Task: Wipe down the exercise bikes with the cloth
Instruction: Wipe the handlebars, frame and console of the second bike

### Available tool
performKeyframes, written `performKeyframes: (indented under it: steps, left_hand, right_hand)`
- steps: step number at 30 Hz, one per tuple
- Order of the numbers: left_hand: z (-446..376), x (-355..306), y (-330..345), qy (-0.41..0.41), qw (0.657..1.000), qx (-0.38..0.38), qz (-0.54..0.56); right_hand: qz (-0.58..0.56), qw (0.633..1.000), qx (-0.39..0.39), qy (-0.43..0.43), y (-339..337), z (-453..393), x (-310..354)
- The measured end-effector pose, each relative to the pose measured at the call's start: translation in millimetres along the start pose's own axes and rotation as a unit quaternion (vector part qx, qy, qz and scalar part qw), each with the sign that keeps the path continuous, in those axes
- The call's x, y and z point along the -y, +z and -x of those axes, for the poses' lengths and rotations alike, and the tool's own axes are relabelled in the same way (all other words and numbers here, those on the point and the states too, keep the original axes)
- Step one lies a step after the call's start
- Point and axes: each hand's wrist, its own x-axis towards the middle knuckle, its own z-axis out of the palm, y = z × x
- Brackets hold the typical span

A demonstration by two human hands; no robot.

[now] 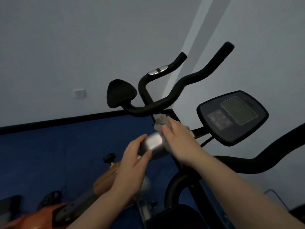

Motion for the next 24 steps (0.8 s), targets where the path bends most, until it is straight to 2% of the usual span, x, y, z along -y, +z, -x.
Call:
performKeyframes:
  steps: [2,4,6,7,9,10,13,14,17,18,19,21,22,24]
  left_hand:
    - [-1.5,1.8,-3.8,-0.009,1.000,0.013,0.026]
    - [-1.8,0.2,-8.9,-0.009,0.998,0.012,0.065]
    - [-0.8,0.3,-13.1,-0.007,0.994,0.001,0.105]
    - [0.0,1.5,-14.8,-0.009,0.992,-0.002,0.126]
    - [1.6,4.1,-18.0,-0.016,0.989,-0.009,0.149]
    - [1.3,4.2,-19.6,-0.018,0.988,-0.010,0.151]
    - [-1.7,-0.9,-21.1,-0.006,0.989,-0.016,0.144]
    - [-2.8,-2.9,-19.8,0.003,0.989,-0.021,0.145]
    - [-5.0,-8.5,-15.7,0.001,0.988,-0.037,0.147]
    - [-6.5,-9.6,-15.9,0.005,0.990,-0.039,0.138]
    - [-8.3,-10.7,-16.6,0.019,0.992,-0.043,0.121]
    - [-12.2,-13.9,-17.6,0.053,0.993,-0.051,0.088]
    - [-14.2,-15.9,-17.0,0.062,0.993,-0.051,0.083]
    - [-18.6,-20.2,-14.1,0.071,0.993,-0.049,0.079]
  right_hand:
    - [-0.019,0.999,-0.007,-0.029,-7.1,-3.3,1.0]
    - [0.101,0.990,-0.018,-0.099,0.3,5.6,4.6]
    - [0.249,0.942,-0.015,-0.225,13.8,19.5,9.5]
    - [0.294,0.915,0.012,-0.275,15.2,22.7,9.0]
    - [0.346,0.877,0.078,-0.323,1.5,13.3,3.8]
    - [0.348,0.875,0.094,-0.324,-8.2,5.6,1.9]
    - [0.306,0.918,0.058,-0.244,-11.7,0.7,5.8]
    - [0.322,0.917,0.042,-0.233,-1.4,5.9,11.6]
    - [0.387,0.870,0.054,-0.300,29.4,27.9,24.7]
    - [0.381,0.879,0.043,-0.284,28.8,31.6,24.6]
    - [0.360,0.901,0.015,-0.242,24.7,33.5,20.9]
    - [0.281,0.953,-0.030,-0.105,13.1,37.3,10.7]
    - [0.249,0.968,-0.022,-0.038,9.2,37.3,5.5]
    - [0.232,0.968,0.071,0.056,0.1,25.8,0.4]
